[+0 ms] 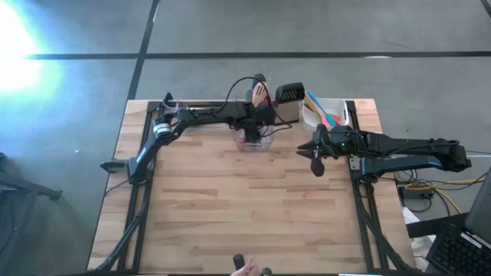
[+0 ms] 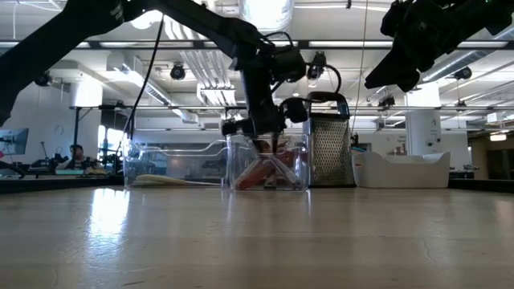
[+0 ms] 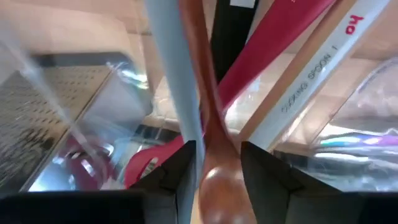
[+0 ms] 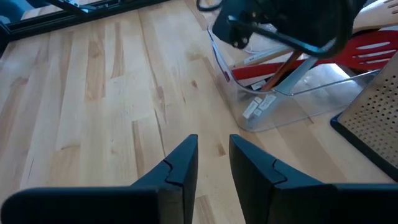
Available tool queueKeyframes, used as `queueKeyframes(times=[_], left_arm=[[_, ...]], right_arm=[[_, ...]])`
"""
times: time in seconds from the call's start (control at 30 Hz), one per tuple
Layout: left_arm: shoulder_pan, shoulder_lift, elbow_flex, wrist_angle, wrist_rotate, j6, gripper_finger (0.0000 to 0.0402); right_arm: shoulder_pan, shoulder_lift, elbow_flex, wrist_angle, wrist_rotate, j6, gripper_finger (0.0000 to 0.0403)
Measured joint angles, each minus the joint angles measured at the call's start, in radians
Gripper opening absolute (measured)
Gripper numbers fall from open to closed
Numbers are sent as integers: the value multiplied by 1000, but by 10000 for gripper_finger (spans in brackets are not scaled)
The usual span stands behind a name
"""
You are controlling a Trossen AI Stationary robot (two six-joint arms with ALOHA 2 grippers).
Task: Pick & Place Kitchen Items
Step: Put the dark brown serving spoon into the right transparent bin, then return to Home Position
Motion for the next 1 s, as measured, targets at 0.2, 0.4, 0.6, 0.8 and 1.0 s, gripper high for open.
queueKeyframes(times=[0.2,0.4,0.6,0.8,1.0], left_arm=[[-9,-40,-2,-3,0,-5,130],[-35,-106,-2,-4,3,-61,130],[-101,-222,-2,-13,98,-305,130],[-138,-357,-6,-28,516,-994,125],[-172,-506,-166,47,585,-1444,69]], right_arm=[[0,0,0,0,0,2,91],[0,0,0,0,1,4,81],[0,-16,0,12,1,-21,68],[0,-59,-1,49,0,-87,53],[0,-133,-12,52,-3,-121,33]])
